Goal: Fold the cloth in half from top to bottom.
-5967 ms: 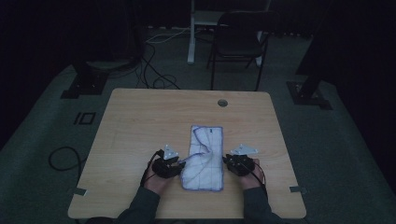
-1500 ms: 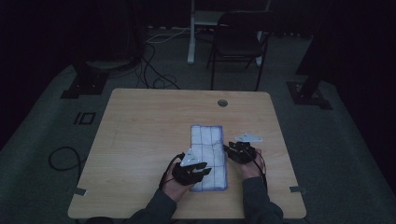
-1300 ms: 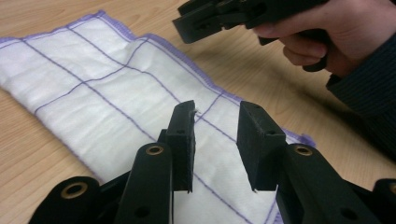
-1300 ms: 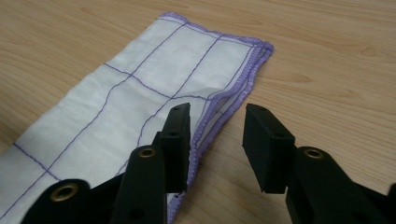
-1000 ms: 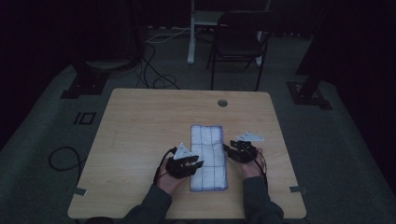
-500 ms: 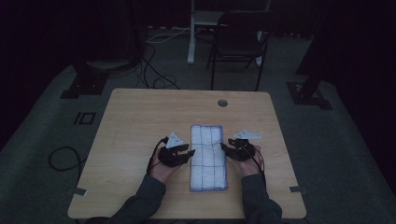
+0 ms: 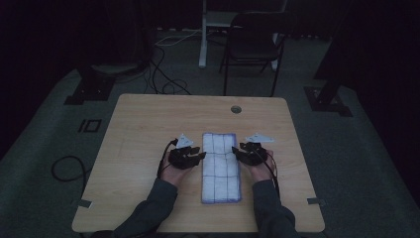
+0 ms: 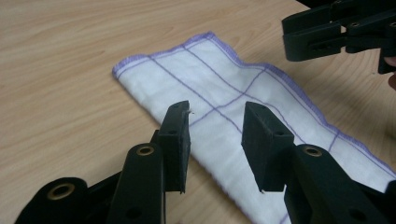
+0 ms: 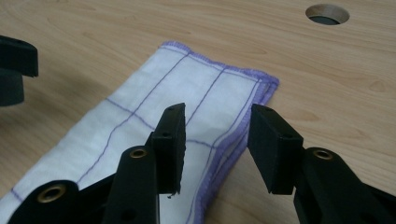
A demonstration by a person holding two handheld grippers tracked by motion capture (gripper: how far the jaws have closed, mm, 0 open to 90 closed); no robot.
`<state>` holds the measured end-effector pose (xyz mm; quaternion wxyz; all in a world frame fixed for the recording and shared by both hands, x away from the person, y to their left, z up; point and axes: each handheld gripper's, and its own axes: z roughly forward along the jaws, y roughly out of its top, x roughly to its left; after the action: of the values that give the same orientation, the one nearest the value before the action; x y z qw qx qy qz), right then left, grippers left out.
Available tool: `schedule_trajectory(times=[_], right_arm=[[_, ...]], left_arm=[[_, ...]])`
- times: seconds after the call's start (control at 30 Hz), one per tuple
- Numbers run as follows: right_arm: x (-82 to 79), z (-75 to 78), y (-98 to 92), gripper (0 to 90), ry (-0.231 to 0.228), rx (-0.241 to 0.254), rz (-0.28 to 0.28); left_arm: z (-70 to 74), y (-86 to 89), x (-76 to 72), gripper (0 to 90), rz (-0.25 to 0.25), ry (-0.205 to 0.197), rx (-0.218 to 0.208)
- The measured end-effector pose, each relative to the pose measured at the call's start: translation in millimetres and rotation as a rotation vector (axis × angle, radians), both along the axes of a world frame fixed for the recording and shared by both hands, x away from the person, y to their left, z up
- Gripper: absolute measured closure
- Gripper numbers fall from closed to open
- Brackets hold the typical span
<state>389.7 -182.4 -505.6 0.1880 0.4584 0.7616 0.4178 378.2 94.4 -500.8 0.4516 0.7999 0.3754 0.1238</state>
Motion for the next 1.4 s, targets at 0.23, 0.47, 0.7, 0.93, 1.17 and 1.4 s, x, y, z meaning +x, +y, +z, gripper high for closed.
schedule_trajectory(times=[0.23,0.47,0.7,0.93,1.17,1.4], right_arm=[[6.2,-2.3,1.7,56.9,-0.006,0.022,-0.029],[10.8,-5.7,0.6,56.8,-0.012,0.014,-0.044],[17.8,-7.6,3.4,56.9,-0.008,0.009,-0.051],[31.0,-7.7,10.9,56.7,-0.009,0.005,-0.056],[42.1,-14.7,17.8,56.8,0.000,-0.009,-0.064],[57.8,-23.8,17.3,56.5,0.025,-0.031,-0.085]], left_arm=[[-2.1,-6.5,9.5,62.2,-0.005,-0.005,0.015],[-8.7,-8.2,20.1,62.2,0.019,0.004,0.024],[-13.3,-9.3,29.9,62.3,0.037,0.011,0.032],[-19.6,-10.0,41.8,62.4,0.078,0.013,0.015],[-24.2,-12.3,54.0,61.8,0.125,0.012,0.029],[-30.5,-14.9,63.9,59.0,0.171,0.022,0.035]])
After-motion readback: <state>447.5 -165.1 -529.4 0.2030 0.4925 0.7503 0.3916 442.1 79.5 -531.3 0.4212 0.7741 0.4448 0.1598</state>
